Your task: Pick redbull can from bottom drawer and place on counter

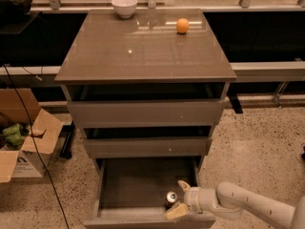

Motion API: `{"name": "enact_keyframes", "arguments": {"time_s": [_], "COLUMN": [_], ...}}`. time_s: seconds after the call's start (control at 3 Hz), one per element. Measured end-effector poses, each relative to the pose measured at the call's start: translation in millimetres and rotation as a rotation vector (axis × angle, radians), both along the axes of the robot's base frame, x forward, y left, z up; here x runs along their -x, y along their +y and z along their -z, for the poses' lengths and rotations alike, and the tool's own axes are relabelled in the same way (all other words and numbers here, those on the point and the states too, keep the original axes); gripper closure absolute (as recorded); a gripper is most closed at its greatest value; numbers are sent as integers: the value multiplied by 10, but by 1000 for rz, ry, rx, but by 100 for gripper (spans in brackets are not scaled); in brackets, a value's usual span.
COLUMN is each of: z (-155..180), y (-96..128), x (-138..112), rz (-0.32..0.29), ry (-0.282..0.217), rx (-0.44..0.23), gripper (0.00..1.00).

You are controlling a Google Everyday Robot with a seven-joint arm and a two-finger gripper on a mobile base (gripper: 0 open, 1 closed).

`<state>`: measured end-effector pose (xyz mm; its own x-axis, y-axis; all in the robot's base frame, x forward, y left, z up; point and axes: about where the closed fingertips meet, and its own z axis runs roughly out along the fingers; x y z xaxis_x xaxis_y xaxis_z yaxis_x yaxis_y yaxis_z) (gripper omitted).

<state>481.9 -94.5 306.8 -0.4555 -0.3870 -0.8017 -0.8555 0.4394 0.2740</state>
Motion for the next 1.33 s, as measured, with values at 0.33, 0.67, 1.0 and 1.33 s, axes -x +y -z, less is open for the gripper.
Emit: {"name": "enact_keyframes", "arguments": {"time_s": [0.33,0.67,1.0,1.33], "z": [438,799,1092,1300], "y": [-186,-342,-385,-245], "x": [-162,-329,-403,-402], "rz": [47,88,123,133], "ry": [8,24,55,92], "rx": [44,77,76,41], "gripper": [0,0,0,27]}}
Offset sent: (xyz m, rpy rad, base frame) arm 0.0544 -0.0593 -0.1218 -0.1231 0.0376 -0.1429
